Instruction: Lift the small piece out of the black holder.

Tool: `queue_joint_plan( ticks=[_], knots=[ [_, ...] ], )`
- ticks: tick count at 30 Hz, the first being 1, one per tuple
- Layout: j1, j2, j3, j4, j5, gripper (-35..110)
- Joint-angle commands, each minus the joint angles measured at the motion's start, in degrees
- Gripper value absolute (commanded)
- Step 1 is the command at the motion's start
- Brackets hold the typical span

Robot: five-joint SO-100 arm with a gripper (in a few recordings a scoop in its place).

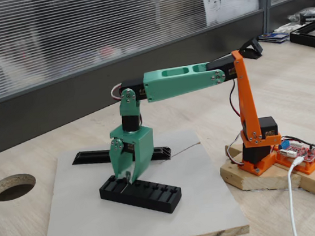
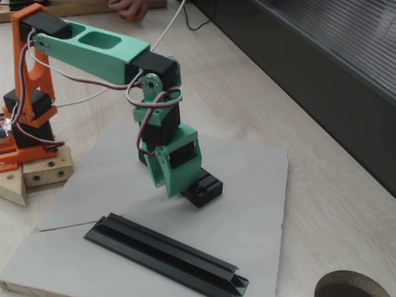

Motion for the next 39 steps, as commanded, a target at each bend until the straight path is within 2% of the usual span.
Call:
queue_joint_plan(
  ticks=[1, 39],
  knots=[
    [-0.79, 0.09, -0.79, 0.26, 0.35, 26],
    [-0.18, 4.66, -0.88, 0.88, -0.26, 26]
  ],
)
